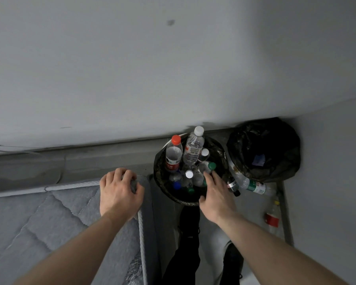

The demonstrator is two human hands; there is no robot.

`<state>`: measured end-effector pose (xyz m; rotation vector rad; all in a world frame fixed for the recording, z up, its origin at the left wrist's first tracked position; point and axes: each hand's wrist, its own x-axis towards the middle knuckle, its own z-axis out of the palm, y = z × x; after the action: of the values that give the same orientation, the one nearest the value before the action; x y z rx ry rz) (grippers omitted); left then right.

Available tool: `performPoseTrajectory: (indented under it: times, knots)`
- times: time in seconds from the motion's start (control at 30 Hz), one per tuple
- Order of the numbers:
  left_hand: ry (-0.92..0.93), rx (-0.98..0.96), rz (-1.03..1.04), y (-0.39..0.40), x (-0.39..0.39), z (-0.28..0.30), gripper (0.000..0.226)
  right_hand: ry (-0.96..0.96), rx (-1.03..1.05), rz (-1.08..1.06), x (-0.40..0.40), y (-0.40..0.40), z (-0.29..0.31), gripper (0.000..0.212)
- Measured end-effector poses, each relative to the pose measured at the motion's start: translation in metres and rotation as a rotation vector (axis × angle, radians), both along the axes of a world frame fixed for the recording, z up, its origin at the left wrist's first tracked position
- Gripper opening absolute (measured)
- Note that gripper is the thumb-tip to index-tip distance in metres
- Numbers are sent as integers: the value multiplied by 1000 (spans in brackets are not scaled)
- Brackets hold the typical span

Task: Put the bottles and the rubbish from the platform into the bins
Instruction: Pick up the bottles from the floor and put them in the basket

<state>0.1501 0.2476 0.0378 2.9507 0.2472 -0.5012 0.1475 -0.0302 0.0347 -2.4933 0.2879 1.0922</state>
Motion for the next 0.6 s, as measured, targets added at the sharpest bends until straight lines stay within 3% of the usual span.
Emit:
performPoseTrajectory:
  times: [0.17,0.37,0.6]
  knots:
    - [58,31,-16,-2,2,7,33,63,-24,17,-37,-10,0,81]
    - [90,122,-17,-11,1,8,23,96,-34,-23,-83,-40,7,86]
    - [106,237,-6,-42,-9,18,39,103,-64,-182,-166,-120,20,87]
